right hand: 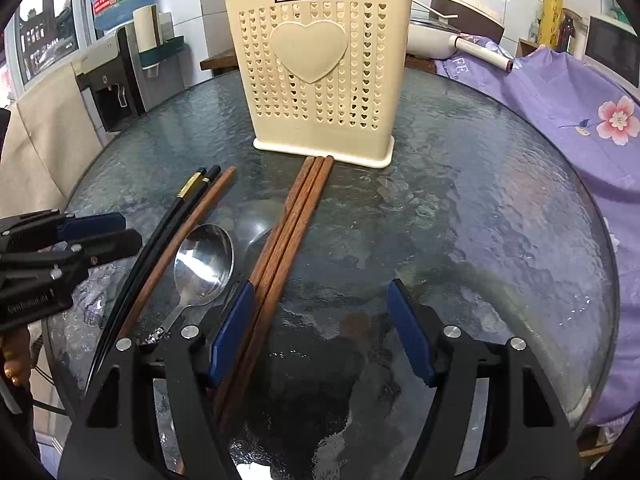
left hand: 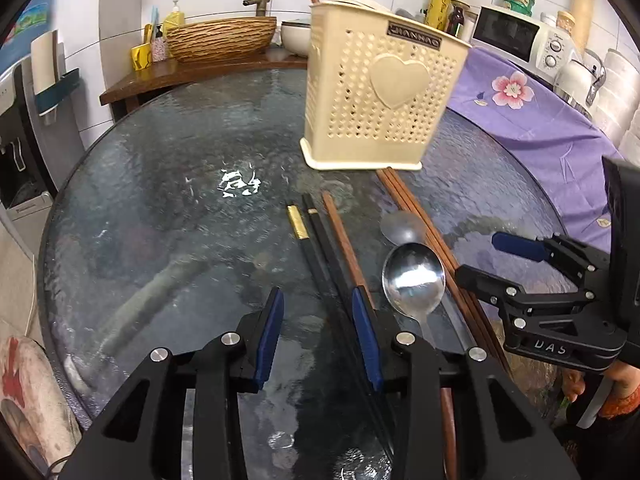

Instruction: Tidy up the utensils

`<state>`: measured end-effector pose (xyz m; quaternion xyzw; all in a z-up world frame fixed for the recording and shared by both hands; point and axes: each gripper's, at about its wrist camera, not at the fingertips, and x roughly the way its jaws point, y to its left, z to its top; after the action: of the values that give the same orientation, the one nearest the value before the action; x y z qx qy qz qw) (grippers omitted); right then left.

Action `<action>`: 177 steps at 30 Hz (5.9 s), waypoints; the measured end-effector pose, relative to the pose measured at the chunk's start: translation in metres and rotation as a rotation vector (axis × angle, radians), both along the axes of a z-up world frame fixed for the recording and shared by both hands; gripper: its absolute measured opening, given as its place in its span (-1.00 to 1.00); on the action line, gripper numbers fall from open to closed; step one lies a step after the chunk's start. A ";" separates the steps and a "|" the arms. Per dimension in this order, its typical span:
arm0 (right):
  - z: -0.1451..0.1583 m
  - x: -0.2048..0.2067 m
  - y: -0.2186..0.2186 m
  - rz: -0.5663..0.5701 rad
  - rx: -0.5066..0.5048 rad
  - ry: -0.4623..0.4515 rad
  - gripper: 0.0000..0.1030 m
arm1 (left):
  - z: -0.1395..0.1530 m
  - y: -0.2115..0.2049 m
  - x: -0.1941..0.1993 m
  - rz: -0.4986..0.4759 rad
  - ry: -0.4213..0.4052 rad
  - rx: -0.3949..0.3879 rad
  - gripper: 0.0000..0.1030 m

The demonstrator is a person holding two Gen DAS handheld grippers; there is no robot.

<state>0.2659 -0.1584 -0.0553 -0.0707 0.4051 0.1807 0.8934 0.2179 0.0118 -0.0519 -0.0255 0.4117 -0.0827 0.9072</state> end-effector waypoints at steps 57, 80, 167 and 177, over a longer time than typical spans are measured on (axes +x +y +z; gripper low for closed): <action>0.006 0.120 0.064 0.074 -0.077 0.117 -0.84 | -0.006 -0.002 0.065 0.056 0.080 0.033 -0.83; 0.065 0.075 0.004 0.092 0.217 -0.090 -0.86 | 0.057 -0.001 0.047 0.048 -0.109 -0.038 -0.87; 0.230 0.132 -0.010 -0.002 0.282 -0.351 -0.86 | 0.184 -0.009 0.133 0.096 -0.362 -0.100 -0.87; 0.200 0.145 -0.018 -0.035 0.282 -0.300 -0.87 | 0.151 -0.012 0.140 0.091 -0.310 -0.085 -0.89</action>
<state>0.4107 -0.1764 0.1450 0.0359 0.2393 0.2077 0.9478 0.3579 0.0001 0.0992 -0.0694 0.2612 -0.0616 0.9608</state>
